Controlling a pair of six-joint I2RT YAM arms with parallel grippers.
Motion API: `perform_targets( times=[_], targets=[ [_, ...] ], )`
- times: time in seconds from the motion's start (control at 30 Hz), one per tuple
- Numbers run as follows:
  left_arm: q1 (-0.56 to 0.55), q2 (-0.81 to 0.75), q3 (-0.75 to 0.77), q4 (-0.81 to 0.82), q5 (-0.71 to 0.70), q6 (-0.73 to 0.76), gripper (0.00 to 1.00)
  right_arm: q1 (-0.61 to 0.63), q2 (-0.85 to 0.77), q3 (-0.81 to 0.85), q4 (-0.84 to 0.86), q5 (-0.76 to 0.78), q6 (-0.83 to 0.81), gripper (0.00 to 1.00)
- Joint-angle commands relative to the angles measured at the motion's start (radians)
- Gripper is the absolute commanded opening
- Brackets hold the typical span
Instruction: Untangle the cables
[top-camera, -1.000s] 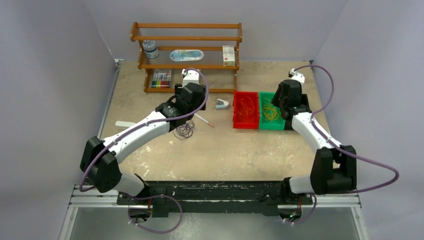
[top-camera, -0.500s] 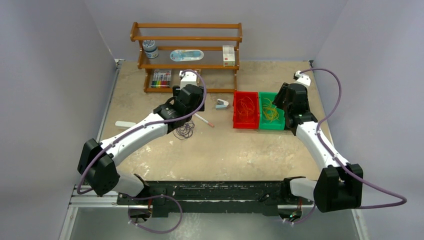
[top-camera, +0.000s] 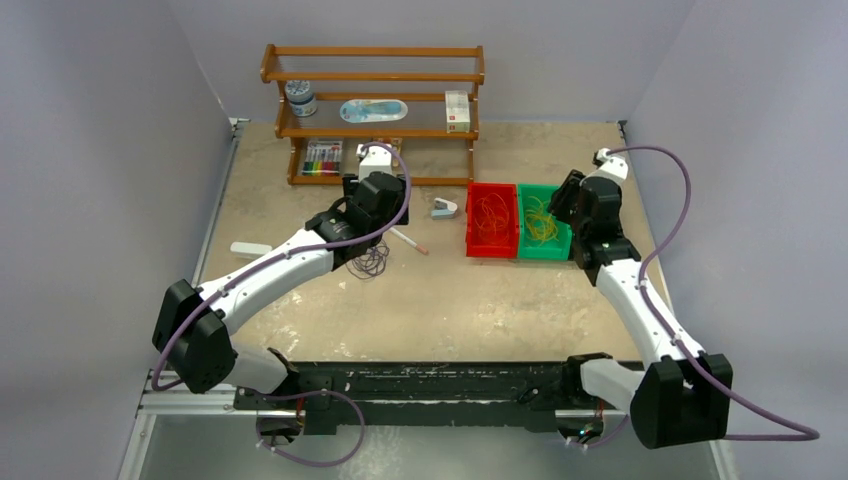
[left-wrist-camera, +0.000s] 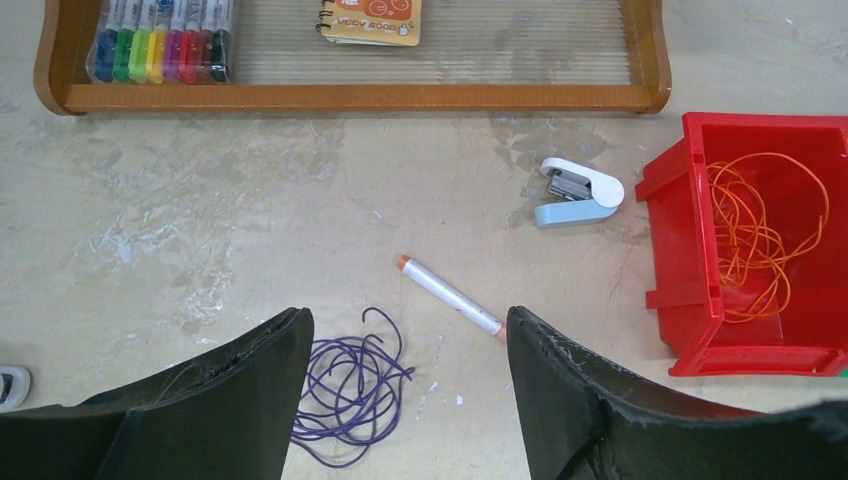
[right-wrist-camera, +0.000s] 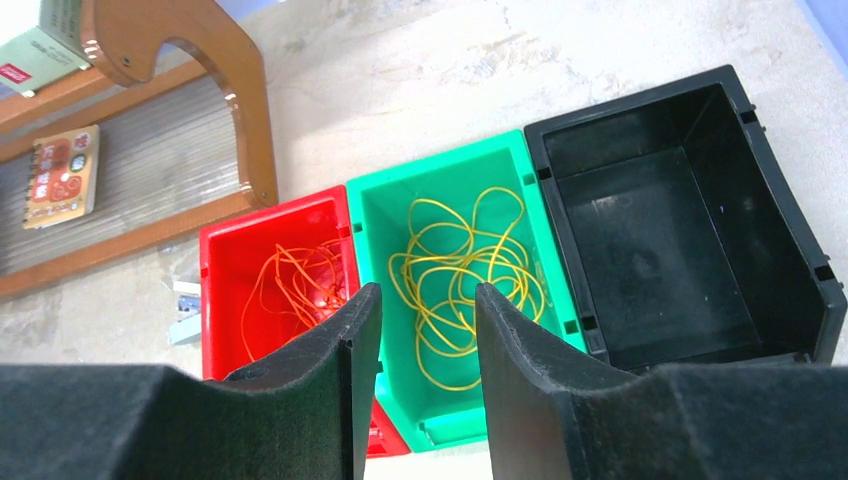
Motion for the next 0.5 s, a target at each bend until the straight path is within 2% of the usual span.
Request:
perform_targets(
  times=[0.0,0.17,0.47],
  targets=[
    [0.001,-0.023,0.005,0.043,-0.003,-0.017,0.7,-0.004,-0.04,-0.015,0.087,-0.031,-0.013,0.43],
    [0.001,-0.038,-0.013,0.049,-0.014,-0.031,0.72,-0.004,-0.092,-0.049,0.154,-0.032,-0.009,0.43],
    [0.001,-0.057,-0.041,0.051,-0.058,-0.036,0.75,-0.004,-0.113,-0.075,0.172,0.023,-0.015,0.44]
  ],
)
